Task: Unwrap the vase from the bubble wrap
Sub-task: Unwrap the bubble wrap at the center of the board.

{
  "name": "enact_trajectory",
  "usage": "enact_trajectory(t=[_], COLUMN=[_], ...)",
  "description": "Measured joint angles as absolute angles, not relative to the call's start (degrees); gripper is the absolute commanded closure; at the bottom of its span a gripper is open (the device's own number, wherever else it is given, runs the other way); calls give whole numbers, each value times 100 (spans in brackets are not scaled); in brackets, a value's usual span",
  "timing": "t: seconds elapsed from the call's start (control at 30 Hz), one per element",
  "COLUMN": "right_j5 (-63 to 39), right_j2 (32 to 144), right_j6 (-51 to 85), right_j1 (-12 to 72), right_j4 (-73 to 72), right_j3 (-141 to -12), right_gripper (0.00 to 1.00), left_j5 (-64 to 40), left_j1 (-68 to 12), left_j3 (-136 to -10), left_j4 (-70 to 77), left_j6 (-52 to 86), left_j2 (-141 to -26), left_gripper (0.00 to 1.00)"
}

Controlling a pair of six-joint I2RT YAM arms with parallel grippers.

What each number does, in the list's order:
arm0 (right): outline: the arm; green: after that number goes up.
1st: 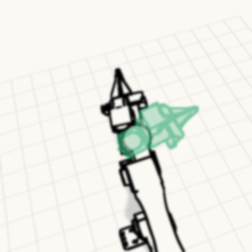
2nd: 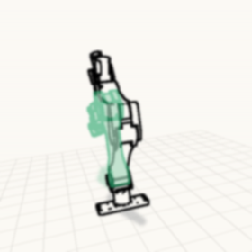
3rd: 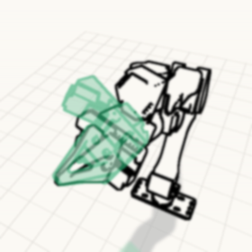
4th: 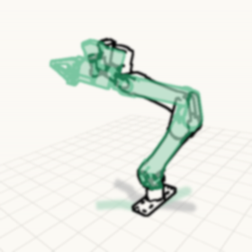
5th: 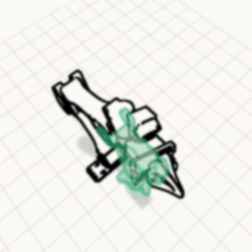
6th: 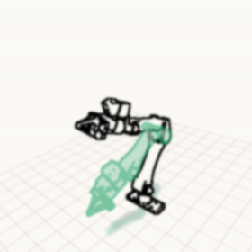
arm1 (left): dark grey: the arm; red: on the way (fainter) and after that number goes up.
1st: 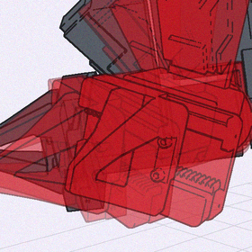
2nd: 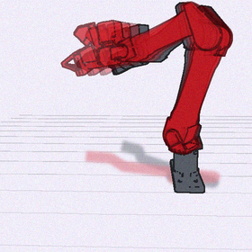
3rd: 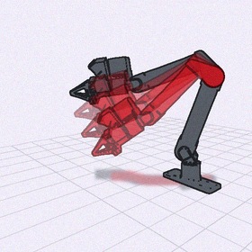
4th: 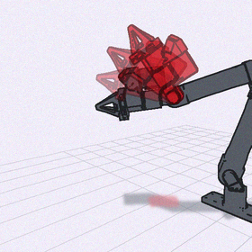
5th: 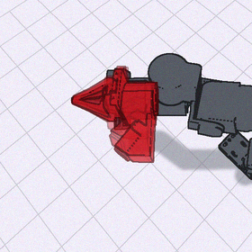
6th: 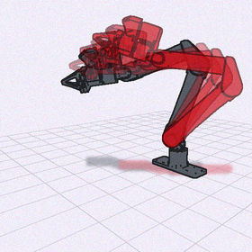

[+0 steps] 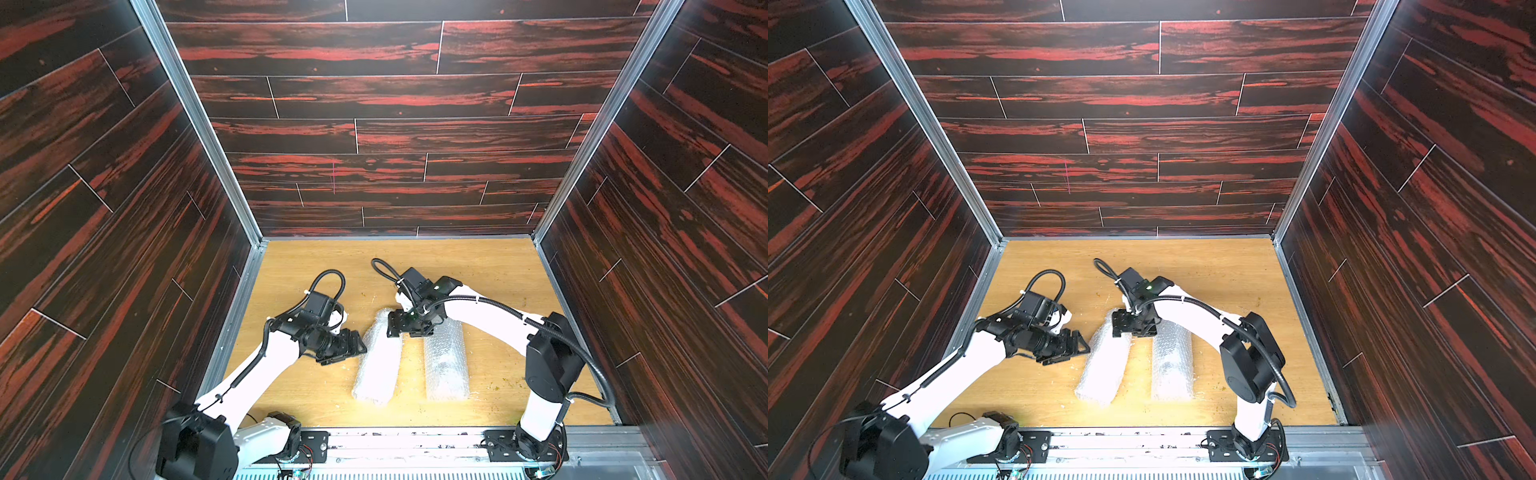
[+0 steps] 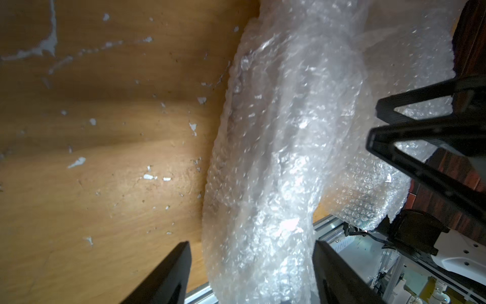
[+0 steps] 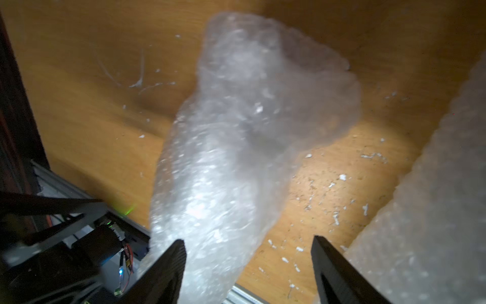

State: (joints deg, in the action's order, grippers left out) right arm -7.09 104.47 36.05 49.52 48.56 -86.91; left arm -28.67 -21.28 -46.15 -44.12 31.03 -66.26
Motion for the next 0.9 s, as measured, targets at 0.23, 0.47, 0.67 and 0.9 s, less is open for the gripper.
enact_trajectory(t=[0.23, 0.47, 0.67, 0.9], right_j5=[-545, -381, -344, -484], right_j2=[10449, 10495, 10613, 10613], right_j6=[4040, 4049, 3730, 3551], right_j1=[5999, 6198, 6095, 6077], right_j4=[5557, 6108, 6219, 6095], right_j3=[-9113, -9148, -9247, -9218], right_gripper=[24, 33, 33, 33], left_j5=[-3306, -3275, -3070, -2921], left_j1=[-2130, -2169, -2178, -2178], left_j3=[-3966, -3638, -3577, -3557], left_j4=[-4132, -4034, -4049, -4237], left_j6=[3660, 4132, 4407, 4401], left_j2=[-6097, -5363, -5100, -5105], left_gripper=[32, 34, 34, 34])
